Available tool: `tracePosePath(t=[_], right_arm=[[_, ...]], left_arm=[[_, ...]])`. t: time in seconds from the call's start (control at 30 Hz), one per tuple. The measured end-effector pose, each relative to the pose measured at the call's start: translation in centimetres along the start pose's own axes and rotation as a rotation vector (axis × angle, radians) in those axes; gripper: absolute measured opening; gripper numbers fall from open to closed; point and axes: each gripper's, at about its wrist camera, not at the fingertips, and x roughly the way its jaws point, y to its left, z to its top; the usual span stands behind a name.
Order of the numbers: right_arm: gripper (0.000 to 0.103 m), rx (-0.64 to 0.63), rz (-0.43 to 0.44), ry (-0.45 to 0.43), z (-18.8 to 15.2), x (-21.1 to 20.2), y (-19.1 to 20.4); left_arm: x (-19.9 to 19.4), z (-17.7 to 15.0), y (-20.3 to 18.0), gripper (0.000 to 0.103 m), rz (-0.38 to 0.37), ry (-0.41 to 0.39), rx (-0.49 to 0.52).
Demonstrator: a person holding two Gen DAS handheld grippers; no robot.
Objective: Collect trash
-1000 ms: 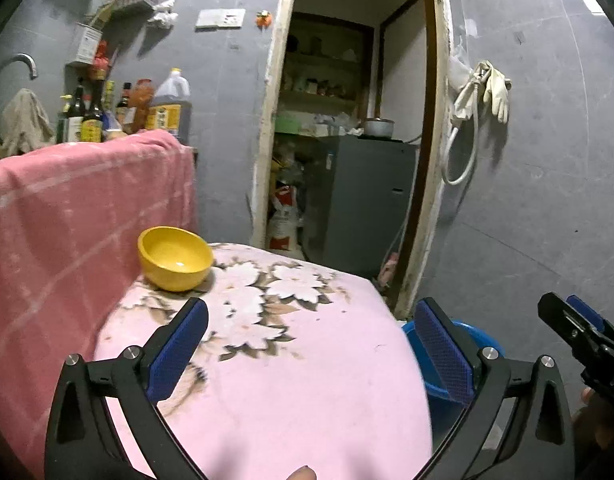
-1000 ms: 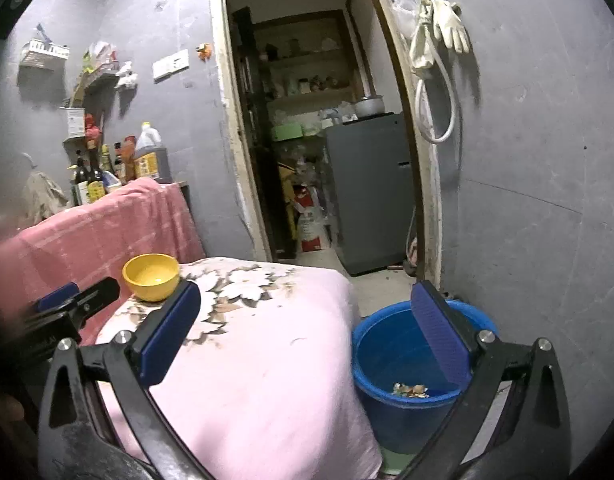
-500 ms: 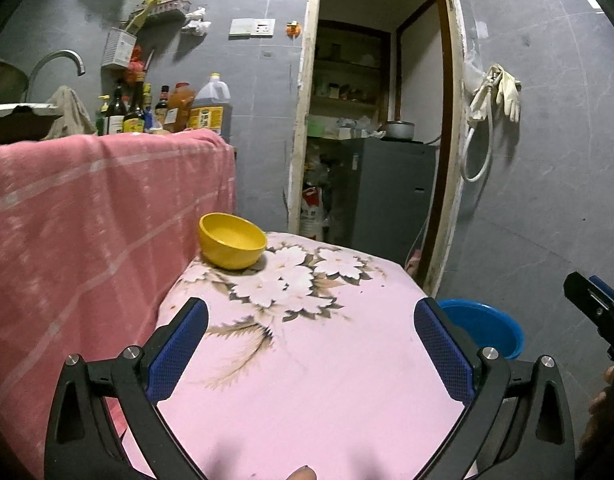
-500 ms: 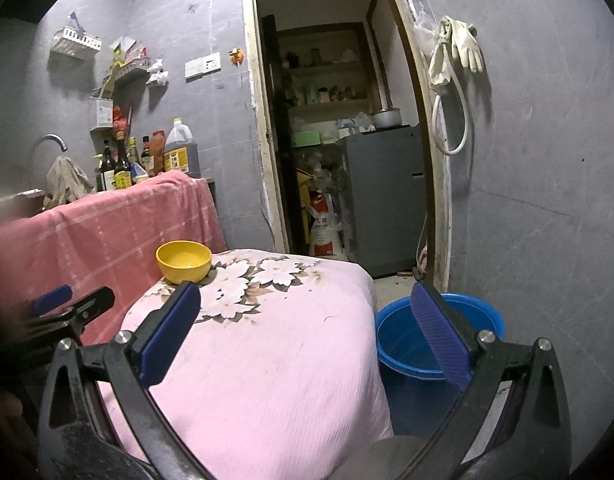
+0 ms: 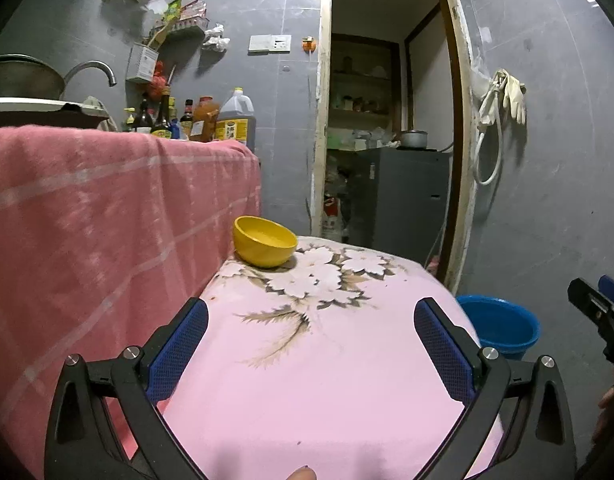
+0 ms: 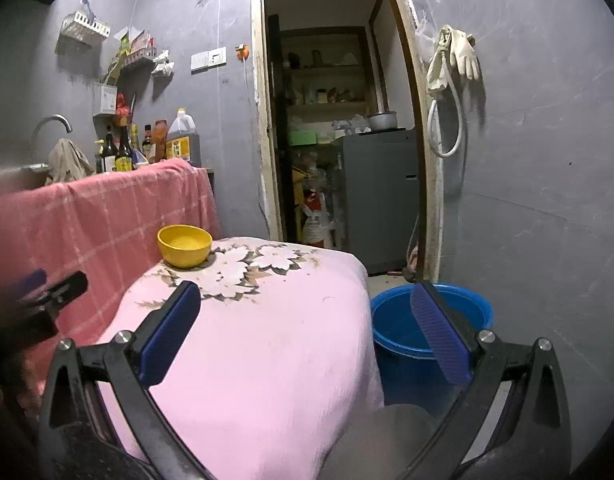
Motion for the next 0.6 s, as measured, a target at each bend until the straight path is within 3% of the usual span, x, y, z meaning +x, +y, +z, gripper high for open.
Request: tracePosePath(t=[0.6], right_arm=[[0.103, -0.018, -0.038, 0.028, -2.8, -0.4, 0.5]], left_arm=[[-0.5, -3.6, 0.6, 0.101, 0.026, 0.026, -0.003]])
